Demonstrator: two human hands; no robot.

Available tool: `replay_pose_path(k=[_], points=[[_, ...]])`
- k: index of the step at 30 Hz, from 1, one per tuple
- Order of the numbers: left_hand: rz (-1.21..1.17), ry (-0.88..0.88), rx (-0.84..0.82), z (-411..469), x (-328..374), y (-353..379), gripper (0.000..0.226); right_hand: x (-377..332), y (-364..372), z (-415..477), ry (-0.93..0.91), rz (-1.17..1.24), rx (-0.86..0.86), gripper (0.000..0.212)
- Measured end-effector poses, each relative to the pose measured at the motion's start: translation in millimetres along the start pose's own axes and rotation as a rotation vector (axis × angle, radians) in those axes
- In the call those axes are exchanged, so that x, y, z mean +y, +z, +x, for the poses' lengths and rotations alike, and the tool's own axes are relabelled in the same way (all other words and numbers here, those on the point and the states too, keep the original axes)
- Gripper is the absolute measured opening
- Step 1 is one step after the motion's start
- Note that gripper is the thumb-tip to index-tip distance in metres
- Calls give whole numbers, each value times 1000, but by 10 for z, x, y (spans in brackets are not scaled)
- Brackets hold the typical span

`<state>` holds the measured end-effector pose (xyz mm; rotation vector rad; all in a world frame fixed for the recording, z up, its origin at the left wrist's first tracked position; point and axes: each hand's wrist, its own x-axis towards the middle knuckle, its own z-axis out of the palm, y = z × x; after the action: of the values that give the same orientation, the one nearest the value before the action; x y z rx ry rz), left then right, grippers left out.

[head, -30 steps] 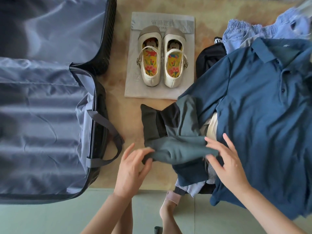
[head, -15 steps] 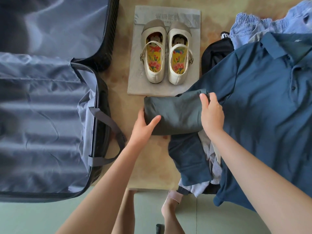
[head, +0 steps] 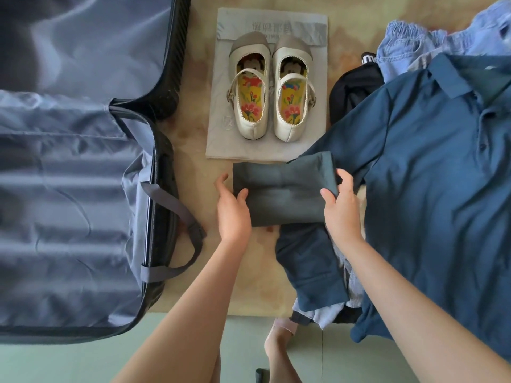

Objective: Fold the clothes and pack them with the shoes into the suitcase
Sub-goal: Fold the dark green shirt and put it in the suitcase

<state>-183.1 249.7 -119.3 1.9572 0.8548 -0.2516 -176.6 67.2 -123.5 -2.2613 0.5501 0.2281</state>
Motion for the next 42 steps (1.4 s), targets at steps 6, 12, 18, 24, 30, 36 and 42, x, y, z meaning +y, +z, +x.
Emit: replay_pose_path(k=[6,12,18,24,30,36,42], points=[[322,743,96,-66,-63,-7,46,-22,-29,-40,-521,-342,173,53],[776,780,-361,96,-188,68,54,-61,163,162,-634,-707,-301,60],[809,545,-430,239,-109,115,59,-14,246,272,-516,-709,-391,56],[285,230,-235,-73,-134,-111,56,-86,4,162,-159,-158,-149,59],[33,45,-398,-25,-131,-278,59,4,-262,172,0,29,-366,58],[-70,48,-460,88,-108,-360,63,14,-421,280,1,7,-623,56],[-129,17,-544,69,-267,-459,63,93,-483,137,195,234,-772,54]])
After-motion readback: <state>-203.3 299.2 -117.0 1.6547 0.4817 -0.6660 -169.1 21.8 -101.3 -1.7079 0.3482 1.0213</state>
